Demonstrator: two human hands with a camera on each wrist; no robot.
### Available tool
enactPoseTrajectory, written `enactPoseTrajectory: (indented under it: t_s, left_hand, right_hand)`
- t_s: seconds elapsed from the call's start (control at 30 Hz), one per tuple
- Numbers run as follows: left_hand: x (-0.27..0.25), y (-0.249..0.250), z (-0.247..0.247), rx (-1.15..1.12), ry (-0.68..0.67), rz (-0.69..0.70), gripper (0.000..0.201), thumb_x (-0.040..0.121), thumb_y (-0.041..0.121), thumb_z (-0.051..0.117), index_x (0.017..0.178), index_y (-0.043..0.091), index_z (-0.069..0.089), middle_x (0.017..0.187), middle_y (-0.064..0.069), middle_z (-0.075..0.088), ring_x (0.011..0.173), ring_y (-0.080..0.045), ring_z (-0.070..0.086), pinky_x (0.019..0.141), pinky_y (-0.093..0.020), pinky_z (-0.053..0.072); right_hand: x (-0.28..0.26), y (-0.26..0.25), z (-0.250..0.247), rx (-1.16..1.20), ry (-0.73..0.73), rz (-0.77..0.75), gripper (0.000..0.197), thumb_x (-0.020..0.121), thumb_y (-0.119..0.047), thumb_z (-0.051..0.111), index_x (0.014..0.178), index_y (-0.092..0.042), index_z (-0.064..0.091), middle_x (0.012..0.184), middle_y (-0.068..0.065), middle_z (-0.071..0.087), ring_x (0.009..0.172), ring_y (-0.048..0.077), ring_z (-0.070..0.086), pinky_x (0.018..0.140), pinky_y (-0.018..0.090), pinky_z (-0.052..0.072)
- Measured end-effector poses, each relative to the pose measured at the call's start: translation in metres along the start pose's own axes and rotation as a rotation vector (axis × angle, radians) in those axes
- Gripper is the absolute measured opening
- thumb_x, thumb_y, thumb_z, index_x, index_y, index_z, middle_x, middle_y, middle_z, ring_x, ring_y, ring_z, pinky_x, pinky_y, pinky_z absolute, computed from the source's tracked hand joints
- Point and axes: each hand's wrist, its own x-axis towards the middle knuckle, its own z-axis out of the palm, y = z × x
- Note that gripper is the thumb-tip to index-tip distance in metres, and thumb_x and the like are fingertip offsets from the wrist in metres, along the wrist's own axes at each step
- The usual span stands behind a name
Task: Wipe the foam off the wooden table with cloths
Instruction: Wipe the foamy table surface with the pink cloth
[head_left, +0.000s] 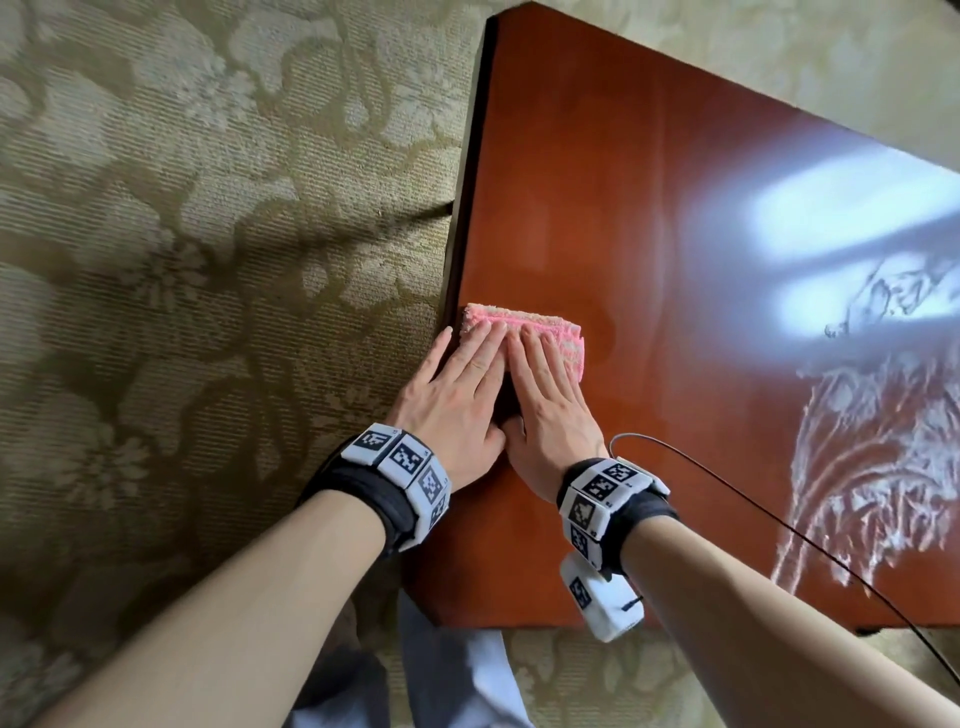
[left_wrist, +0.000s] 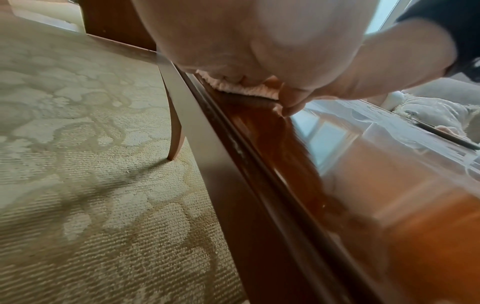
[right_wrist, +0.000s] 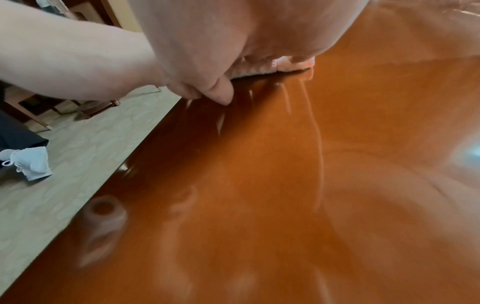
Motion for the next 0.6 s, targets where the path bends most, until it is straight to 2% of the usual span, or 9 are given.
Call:
enactPoseTrajectory:
  t_s: [0.17, 0.6]
  left_hand:
    - [0.028, -0.009, -0.014, -0.024, 0.027, -0.026, 0.082, 0.088, 0.040, 0.036, 0.156, 0.003, 0.011, 0.167, -0.009, 0.001, 0.154, -0.018, -0.005, 0.125, -0.047, 0.003]
    - [0.086, -0.027, -0.042, 0.020, 0.006, -0.036, 0.083, 0.087, 0.039, 0.040, 0.156, 0.002, 0.011, 0.166, -0.009, -0.004, 0.154, -0.019, -0.010, 0.125, -0.046, 0.003]
  right_hand:
    - [0.033, 0.004, -0.018, 0.017, 0.004, -0.017, 0.086, 0.075, -0.015, 0.034, 0.154, -0.023, 0.002, 0.161, -0.004, -0.004, 0.147, 0.012, -0.014, 0.121, 0.033, -0.002]
    - [0.092, 0.018, -0.050, 0.012, 0.025, -0.043, 0.084, 0.078, -0.011, 0.037, 0.155, -0.021, 0.005, 0.162, -0.003, -0.001, 0.148, 0.012, -0.012, 0.121, 0.032, -0.002]
